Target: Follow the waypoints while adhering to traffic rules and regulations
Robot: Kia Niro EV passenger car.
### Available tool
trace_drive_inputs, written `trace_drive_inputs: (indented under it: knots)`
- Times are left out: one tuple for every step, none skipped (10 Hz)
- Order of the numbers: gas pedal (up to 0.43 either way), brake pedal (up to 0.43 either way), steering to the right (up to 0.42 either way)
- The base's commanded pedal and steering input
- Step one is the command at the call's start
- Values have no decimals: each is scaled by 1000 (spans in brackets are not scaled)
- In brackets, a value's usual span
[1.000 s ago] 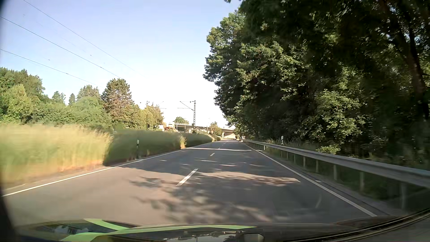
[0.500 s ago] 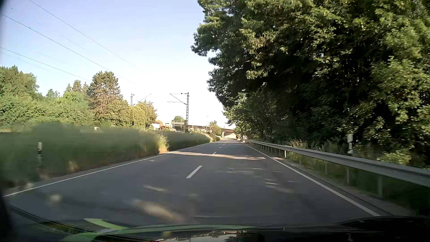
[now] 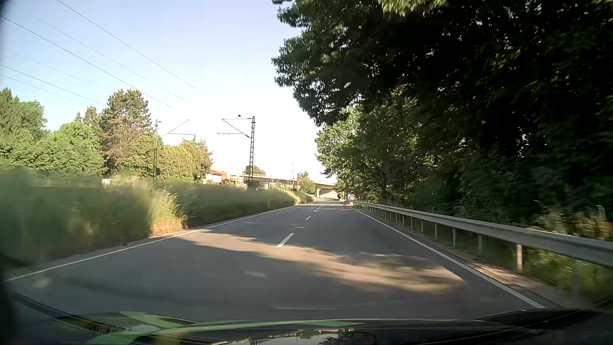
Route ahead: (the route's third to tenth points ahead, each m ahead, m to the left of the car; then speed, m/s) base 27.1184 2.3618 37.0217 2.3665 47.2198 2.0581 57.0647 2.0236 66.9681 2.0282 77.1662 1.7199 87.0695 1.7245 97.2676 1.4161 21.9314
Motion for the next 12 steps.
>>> trace_drive_inputs:
  knots:
    - [197,0,0]
    - [177,0,0]
    - [169,0,0]
    - [169,0,1]
    - [169,0,1]
    - [169,0,1]
    - [157,0,2]
    - [150,0,3]
    - [150,0,3]
    - [150,0,3]
    - [150,0,3]
    - [157,0,3]
